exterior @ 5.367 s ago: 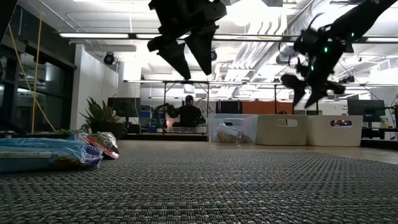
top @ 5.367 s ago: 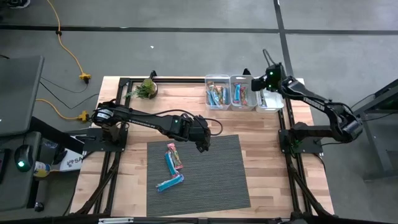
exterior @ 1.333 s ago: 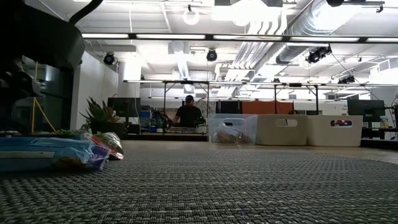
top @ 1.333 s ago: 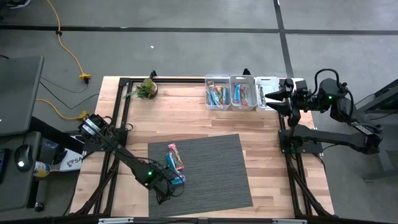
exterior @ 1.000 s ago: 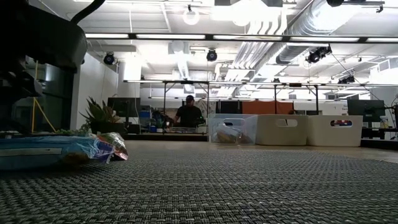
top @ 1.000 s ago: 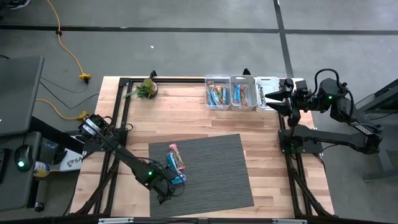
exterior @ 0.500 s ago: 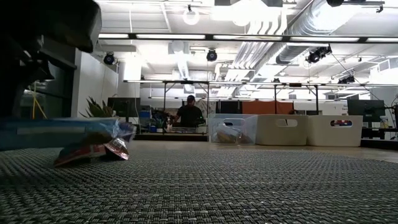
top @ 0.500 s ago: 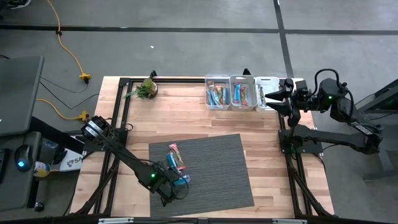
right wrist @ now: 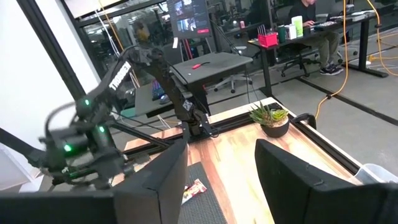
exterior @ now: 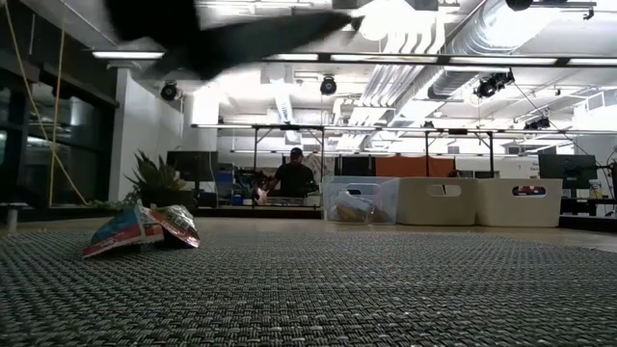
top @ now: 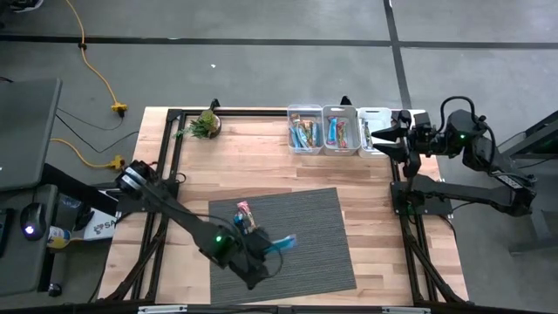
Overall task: Pick and place Granola Bars by type
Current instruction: Put the blue granola bar into the white bin
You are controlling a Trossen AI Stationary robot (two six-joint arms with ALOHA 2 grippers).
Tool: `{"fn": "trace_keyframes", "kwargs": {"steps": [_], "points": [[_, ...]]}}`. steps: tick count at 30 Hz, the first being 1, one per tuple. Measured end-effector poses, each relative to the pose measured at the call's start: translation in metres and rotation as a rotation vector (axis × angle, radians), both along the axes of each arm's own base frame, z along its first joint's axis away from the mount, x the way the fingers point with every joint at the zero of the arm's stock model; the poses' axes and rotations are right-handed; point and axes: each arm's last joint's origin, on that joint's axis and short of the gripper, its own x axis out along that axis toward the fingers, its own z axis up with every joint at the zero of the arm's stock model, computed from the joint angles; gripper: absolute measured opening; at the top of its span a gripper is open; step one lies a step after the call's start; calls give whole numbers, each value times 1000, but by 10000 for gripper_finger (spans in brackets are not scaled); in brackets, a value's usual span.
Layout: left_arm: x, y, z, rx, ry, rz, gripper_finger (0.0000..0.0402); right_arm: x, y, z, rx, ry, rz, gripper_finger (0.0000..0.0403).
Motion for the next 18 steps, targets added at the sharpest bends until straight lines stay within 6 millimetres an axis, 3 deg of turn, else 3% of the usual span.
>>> {"fn": "trace_keyframes", "kwargs": {"steps": [12, 15, 18], "points": [[58, 44, 141, 282, -513, -53, 107, 2, 2, 4, 6, -39, 59, 173], [68, 61, 166, 342, -620, -63, 107, 6, 3, 7, 5, -66, 95, 174], [77, 80, 178, 379, -682, -73, 107, 13, 5, 11, -9, -103, 166, 173]]}}
